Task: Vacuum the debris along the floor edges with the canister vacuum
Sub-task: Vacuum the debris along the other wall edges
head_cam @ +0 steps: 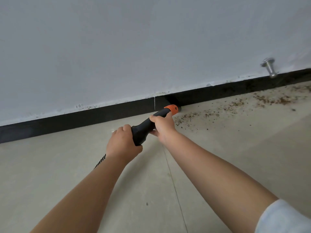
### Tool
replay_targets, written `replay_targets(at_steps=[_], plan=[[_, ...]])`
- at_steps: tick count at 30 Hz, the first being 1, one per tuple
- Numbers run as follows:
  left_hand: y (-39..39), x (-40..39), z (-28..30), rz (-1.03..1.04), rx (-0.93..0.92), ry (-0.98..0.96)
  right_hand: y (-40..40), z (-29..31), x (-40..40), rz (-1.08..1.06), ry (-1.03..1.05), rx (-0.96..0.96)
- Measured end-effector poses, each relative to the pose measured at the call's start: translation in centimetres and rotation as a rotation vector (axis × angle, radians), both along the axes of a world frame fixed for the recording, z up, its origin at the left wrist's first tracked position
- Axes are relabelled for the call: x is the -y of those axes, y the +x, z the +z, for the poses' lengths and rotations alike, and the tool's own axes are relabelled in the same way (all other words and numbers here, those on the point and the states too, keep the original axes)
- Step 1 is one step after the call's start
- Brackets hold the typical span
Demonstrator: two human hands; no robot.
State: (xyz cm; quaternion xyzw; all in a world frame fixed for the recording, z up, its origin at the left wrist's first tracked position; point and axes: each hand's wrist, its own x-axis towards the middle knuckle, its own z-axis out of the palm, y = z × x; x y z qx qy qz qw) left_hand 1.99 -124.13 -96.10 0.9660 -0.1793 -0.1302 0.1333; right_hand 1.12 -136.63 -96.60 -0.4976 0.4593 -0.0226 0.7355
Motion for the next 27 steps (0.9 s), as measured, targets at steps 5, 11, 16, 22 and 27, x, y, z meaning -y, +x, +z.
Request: replay_targets(at_steps=[5,11,16,22,27], plan=[[-0.5,4.1,-0.7,-0.042,-0.006,-0.021,-1.0,-0.6,4.0,-0.049,-0.036,-0.002],[-1.2,9.0,-1.6,-0.078,-0.02,-0.038,-2.0,-1.0,8.9,-0.092,-0.071,-0.023],[-1.0,12.8,-1.9,-0.125,-0.019,-0.039,-2.6,-1.3,12.5,-0.136,-0.064,-0.016],[-1.1,14.6,-2.1,-0.124,-0.005,-0.038,-2.9,-1.1,14.1,-0.142,-0.084,-0.015],[-1.1,13.3,-1.9,-0.095,0.013,-0.084,-3.0,-0.1,12.4,-0.1,-0.131,-0.046]])
